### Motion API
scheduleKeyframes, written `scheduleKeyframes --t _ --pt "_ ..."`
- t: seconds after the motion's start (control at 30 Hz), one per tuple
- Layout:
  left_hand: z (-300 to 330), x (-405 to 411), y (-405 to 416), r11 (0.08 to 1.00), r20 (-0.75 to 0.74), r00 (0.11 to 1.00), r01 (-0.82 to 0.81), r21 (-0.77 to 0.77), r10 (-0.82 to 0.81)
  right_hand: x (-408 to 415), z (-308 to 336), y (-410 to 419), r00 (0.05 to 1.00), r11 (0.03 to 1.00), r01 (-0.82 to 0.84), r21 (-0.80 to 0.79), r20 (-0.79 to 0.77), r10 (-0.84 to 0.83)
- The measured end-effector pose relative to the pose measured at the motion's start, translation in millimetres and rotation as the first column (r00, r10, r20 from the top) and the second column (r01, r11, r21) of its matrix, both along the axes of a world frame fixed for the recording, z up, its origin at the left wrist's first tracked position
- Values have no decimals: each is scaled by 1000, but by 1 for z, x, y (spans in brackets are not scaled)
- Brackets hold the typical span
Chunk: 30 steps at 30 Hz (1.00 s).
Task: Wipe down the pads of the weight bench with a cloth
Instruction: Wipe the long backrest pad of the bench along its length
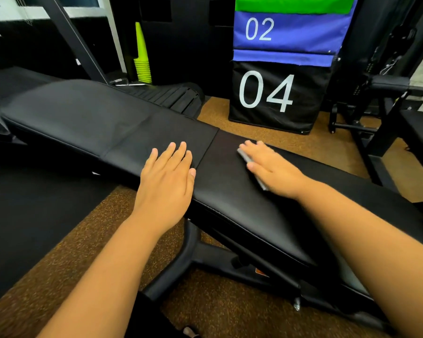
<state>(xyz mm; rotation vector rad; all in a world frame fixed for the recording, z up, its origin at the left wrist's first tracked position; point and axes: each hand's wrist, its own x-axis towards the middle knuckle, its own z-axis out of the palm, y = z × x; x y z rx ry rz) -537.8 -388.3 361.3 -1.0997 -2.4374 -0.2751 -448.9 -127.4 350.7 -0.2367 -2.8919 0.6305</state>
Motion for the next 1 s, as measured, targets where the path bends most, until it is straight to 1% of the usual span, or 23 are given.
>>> scheduleKeyframes --t 0.07,0.1,0.17,0.2,0.27,0.37,0.43,0.47,0.5,0.53,0.57,0.6,0.63,0.67,0.7,0.73,0.77,0.8,0.83,0.87,0.9,0.93,1.0 --pt "-1 0 0 1000 -5 1000 -4 0 4 -5 -2 24 975 976 217 -22 58 -216" --pt "-1 0 0 1000 -8 1000 -6 3 6 -8 -2 27 957 961 276 15 88 -276" --pt "-2 0 1 1000 -14 1000 -5 16 5 -12 0 14 949 947 289 140 90 -303" --pt "-3 -1 1 1000 -18 1000 -4 23 4 -11 3 -1 961 950 253 181 64 -268" --pt "-4 -2 1 999 -21 1000 3 34 -2 0 8 -41 994 973 106 204 8 -110" --pt "-4 -2 2 997 5 999 32 64 -32 29 5 -79 990 983 -139 122 -16 142" --pt "-3 -2 -1 986 54 995 69 150 -78 35 7 -68 975 973 -222 53 -2 223" --pt "-3 -2 -2 967 118 984 101 233 -131 33 7 -56 975 975 -221 21 6 221" --pt "0 0 -6 926 215 953 128 355 -214 28 8 -42 985 985 -172 -10 11 172" --pt "4 4 -11 850 329 888 119 513 -323 21 9 -28 997 996 -77 -42 18 78" --pt "10 11 -17 733 412 794 60 678 -446 15 11 -16 999 998 38 -59 34 -36" --pt "15 19 -21 578 432 711 -44 815 -555 9 11 -8 989 989 143 -41 55 -140" --pt "16 27 -25 412 413 668 -171 895 -619 3 12 -6 976 978 207 5 65 -207" --pt "16 35 -27 259 397 667 -301 918 -631 0 13 -11 970 971 234 54 58 -237" --pt "13 41 -29 136 413 688 -420 897 -596 -1 16 -24 971 970 229 87 47 -234" --pt "7 45 -31 45 464 704 -526 849 -537 -1 20 -42 978 975 202 92 33 -206" --pt "1 46 -32 -17 537 694 -619 785 -480 2 24 -62 987 984 156 81 28 -159" --pt "-3 45 -32 -49 618 651 -705 707 -440 7 26 -82 995 993 92 72 23 -93" --pt "-7 42 -34 -53 692 578 -782 620 -432 14 26 -101 1000 997 16 82 12 -17" --pt "-9 37 -35 -34 739 486 -845 534 -467 24 24 -117 998 993 -57 107 6 57" --pt "-10 31 -36 0 745 398 -882 471 -534 34 20 -126 992 984 -128 124 8 128" --pt "-9 25 -36 38 719 330 -896 443 -612 43 15 -127 983 977 -185 110 12 185" --pt "-5 12 -37 126 674 251 -880 458 -695 59 9 -112 970 970 -240 -40 17 241"
